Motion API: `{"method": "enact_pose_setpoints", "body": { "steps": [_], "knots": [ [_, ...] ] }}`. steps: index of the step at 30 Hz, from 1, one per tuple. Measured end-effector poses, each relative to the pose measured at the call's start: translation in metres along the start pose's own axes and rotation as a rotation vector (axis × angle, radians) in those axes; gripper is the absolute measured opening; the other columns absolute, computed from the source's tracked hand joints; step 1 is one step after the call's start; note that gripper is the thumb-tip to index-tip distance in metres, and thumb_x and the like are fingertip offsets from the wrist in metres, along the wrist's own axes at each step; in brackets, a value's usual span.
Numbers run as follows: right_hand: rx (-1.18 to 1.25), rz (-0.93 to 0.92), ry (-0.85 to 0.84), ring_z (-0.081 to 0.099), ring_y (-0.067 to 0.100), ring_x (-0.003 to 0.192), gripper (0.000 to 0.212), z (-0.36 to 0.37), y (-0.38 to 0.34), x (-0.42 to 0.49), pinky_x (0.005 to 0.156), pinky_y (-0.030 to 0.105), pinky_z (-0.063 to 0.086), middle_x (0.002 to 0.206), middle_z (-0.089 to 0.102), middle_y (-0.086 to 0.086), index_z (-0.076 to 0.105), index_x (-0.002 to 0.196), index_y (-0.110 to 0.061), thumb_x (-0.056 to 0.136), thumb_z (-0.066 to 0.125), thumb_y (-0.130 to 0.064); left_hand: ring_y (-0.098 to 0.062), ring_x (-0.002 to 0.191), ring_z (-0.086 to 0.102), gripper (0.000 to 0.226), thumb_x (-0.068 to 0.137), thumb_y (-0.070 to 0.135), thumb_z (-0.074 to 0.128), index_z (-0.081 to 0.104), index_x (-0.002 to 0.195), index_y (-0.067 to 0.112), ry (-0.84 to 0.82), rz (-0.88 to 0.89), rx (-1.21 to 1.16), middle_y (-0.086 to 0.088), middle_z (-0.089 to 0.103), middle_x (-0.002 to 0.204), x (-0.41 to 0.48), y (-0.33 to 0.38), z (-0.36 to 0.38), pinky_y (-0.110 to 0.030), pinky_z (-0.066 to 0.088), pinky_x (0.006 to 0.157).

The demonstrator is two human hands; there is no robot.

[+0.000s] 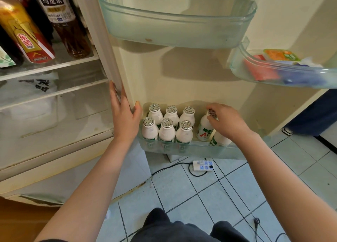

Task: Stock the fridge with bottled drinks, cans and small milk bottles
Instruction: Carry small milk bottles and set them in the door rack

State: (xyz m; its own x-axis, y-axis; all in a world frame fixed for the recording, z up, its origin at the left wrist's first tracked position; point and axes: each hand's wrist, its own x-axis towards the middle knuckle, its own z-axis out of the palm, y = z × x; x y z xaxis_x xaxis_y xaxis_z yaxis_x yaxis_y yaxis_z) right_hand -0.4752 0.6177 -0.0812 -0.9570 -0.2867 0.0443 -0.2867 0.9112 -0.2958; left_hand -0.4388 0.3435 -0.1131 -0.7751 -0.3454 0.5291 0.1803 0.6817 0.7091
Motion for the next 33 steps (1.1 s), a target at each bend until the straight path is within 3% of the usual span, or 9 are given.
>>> {"method": "enact_pose_setpoints", "body": {
  "steps": [3, 11, 17, 28, 33],
  "knots": [
    [0.038, -0.058, -0.009, 0.056, 0.027, 0.107, 0.035, -0.002, -0.002, -0.006, 0.083, 0.032, 0.043, 0.12, 0.062, 0.008, 0.055, 0.127, -0.014, 0.092, 0.054, -0.02, -0.027, 0.146, 0.014, 0.062, 0.09, 0.014, 0.048, 0.024, 0.147, 0.007, 0.0, -0.009, 0.021, -0.019, 0.001, 0.157, 0.0, 0.001, 0.0, -0.029, 0.024, 0.114],
    [0.078, -0.123, -0.041, 0.059, 0.022, 0.099, 0.028, -0.004, -0.013, -0.021, 0.082, 0.033, 0.047, 0.11, 0.065, 0.005, 0.062, 0.116, -0.015, 0.09, 0.059, -0.026, -0.029, 0.146, 0.012, 0.061, 0.09, 0.01, 0.049, 0.026, 0.146, 0.001, -0.005, -0.02, 0.035, -0.021, 0.002, 0.156, 0.001, 0.002, 0.001, -0.043, 0.024, 0.115],
    [0.1, -0.132, -0.038, 0.058, 0.022, 0.092, 0.023, -0.005, -0.017, -0.027, 0.078, 0.034, 0.047, 0.102, 0.066, 0.004, 0.065, 0.106, -0.014, 0.089, 0.06, -0.028, -0.028, 0.146, 0.009, 0.062, 0.09, 0.009, 0.049, 0.024, 0.147, 0.003, -0.008, -0.021, 0.026, -0.021, 0.001, 0.156, 0.001, 0.004, 0.0, -0.037, 0.02, 0.117],
    [0.119, -0.161, -0.062, 0.059, 0.02, 0.093, 0.024, -0.004, -0.011, -0.029, 0.074, 0.029, 0.044, 0.103, 0.066, 0.002, 0.064, 0.108, -0.019, 0.088, 0.062, -0.031, -0.018, 0.146, 0.003, 0.064, 0.091, 0.009, 0.049, 0.02, 0.148, 0.001, -0.013, -0.041, 0.039, -0.018, -0.001, 0.157, 0.001, 0.004, 0.0, -0.037, 0.018, 0.118],
    [0.13, -0.182, -0.096, 0.057, 0.02, 0.102, 0.036, -0.001, -0.008, -0.027, 0.08, 0.027, 0.041, 0.113, 0.063, 0.001, 0.059, 0.119, -0.019, 0.088, 0.061, -0.037, -0.021, 0.146, 0.01, 0.061, 0.09, 0.007, 0.049, 0.025, 0.145, -0.001, 0.006, -0.015, 0.038, -0.021, 0.002, 0.156, 0.001, 0.001, 0.001, -0.022, 0.016, 0.115]
  ]
}}
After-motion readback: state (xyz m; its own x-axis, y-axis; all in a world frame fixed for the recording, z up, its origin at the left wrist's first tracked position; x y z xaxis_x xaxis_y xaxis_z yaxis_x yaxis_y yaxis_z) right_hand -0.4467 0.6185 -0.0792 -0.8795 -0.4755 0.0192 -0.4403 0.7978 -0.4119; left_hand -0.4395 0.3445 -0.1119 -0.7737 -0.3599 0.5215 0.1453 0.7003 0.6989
